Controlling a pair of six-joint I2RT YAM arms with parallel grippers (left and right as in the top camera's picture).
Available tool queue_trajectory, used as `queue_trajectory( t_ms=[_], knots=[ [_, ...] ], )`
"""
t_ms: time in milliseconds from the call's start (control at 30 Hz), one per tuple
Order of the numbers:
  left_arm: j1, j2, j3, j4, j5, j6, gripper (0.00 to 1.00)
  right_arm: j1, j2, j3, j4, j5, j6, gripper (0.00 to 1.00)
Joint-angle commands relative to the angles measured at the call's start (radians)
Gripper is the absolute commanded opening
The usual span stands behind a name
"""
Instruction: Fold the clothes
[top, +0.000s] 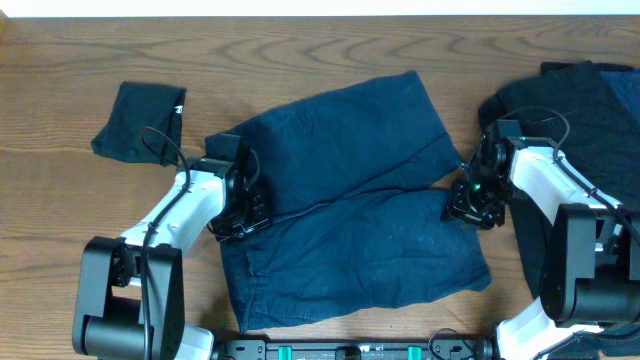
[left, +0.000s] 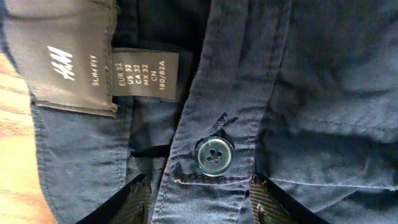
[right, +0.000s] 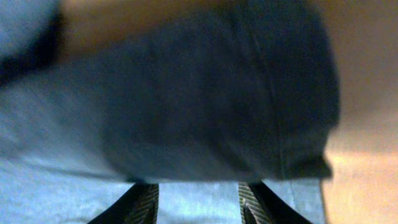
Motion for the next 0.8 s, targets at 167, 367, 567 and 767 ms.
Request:
queue_trajectory(
  t_ms=[167, 367, 567, 767],
  knots=[
    [0.016, 0.008, -0.008, -0.035, 0.093, -0.019, 0.57, 0.063, 0.008, 0.044, 0.111, -0.051, -0.114, 0.42],
    [0.045, 0.008, -0.008, -0.058, 0.095, -0.019, 0.58, 0.145, 0.008, 0.193, 0.051, -0.06, -0.163, 0.44],
    [0.045, 0.008, -0.01, -0.064, 0.095, -0.019, 0.63, 0.189, 0.008, 0.298, 0.032, 0.053, -0.162, 0.45],
    [0.045, 0.008, -0.027, -0.025, 0.095, -0.02, 0.63, 0.189, 0.033, 0.296, 0.124, 0.14, -0.163, 0.3]
  ],
)
